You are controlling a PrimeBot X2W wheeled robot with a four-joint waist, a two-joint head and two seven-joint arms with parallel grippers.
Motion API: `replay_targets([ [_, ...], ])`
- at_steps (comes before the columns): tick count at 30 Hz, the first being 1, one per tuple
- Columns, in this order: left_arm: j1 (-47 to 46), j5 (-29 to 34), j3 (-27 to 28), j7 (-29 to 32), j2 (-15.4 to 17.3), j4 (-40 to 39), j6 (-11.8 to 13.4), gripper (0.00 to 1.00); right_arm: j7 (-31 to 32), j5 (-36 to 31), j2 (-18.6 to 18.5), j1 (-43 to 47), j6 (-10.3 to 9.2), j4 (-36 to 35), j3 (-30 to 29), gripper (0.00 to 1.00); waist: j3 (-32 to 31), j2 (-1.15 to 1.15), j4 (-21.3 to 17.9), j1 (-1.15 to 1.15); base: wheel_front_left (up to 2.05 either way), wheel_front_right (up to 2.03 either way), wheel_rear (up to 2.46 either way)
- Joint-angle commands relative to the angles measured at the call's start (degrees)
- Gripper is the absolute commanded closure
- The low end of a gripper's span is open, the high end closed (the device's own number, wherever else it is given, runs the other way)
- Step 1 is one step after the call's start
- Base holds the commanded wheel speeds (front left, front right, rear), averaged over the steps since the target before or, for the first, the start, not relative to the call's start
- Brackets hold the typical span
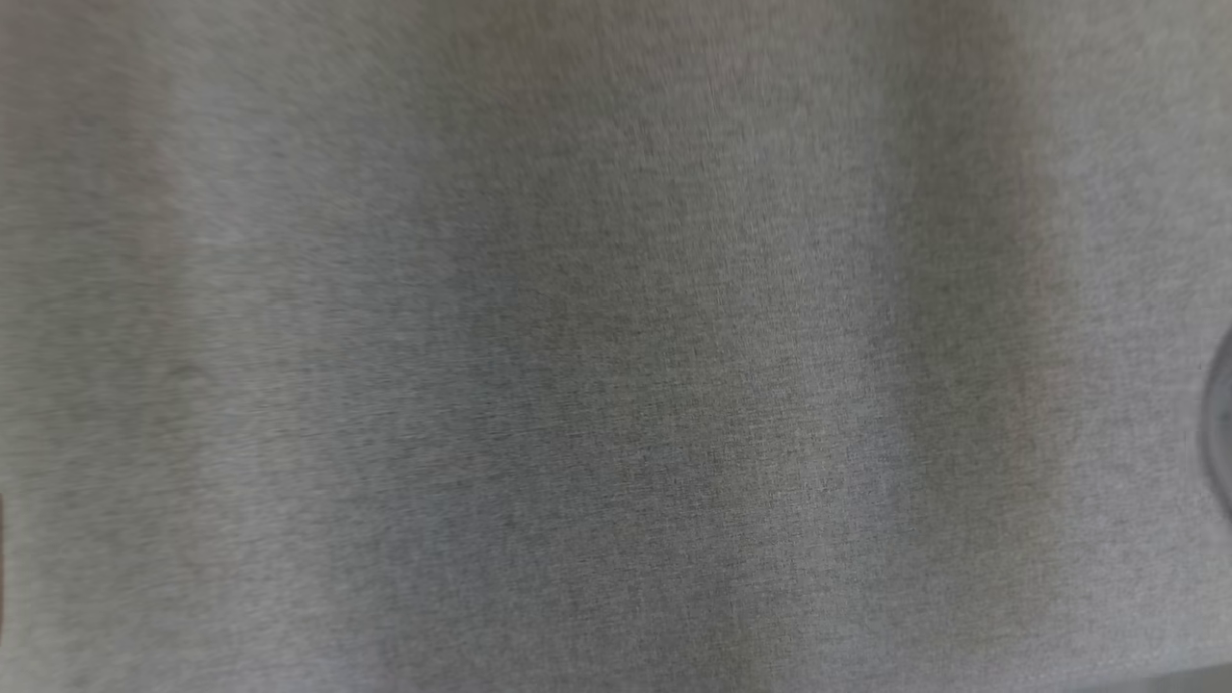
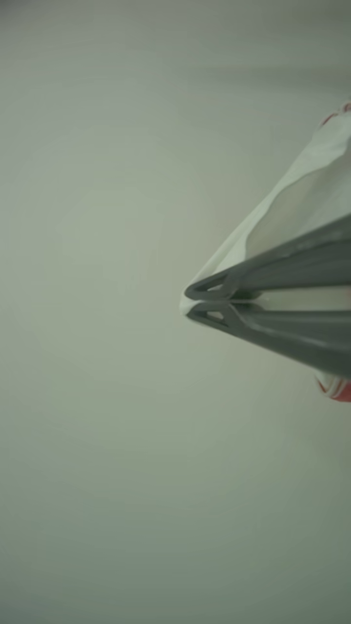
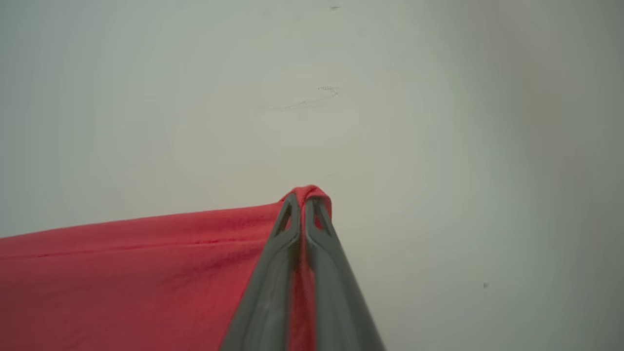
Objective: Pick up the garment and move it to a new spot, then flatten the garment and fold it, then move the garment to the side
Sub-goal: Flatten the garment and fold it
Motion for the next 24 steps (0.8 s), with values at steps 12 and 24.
replay_targets([
  [12, 10.7, 0.1, 0.9, -1.0, -3.4, -3.7, -4.9, 1.0, -6.9, -3.1, -6.9, 3.5, -0.15, 2.7, 13.4, 1.0, 10.6, -0.02, 0.1, -0.02, 0.0, 0.0, 0.0],
  [24, 35.5, -13.2, -3.2, -1.0, -1.8, -12.0, -4.8, 1.0, -1.3, 7.3, -15.0, 21.1, -0.15, 2.2, 24.9, 1.0, -1.0, -0.02, 2.6, -0.02, 0.0, 0.0, 0.0],
])
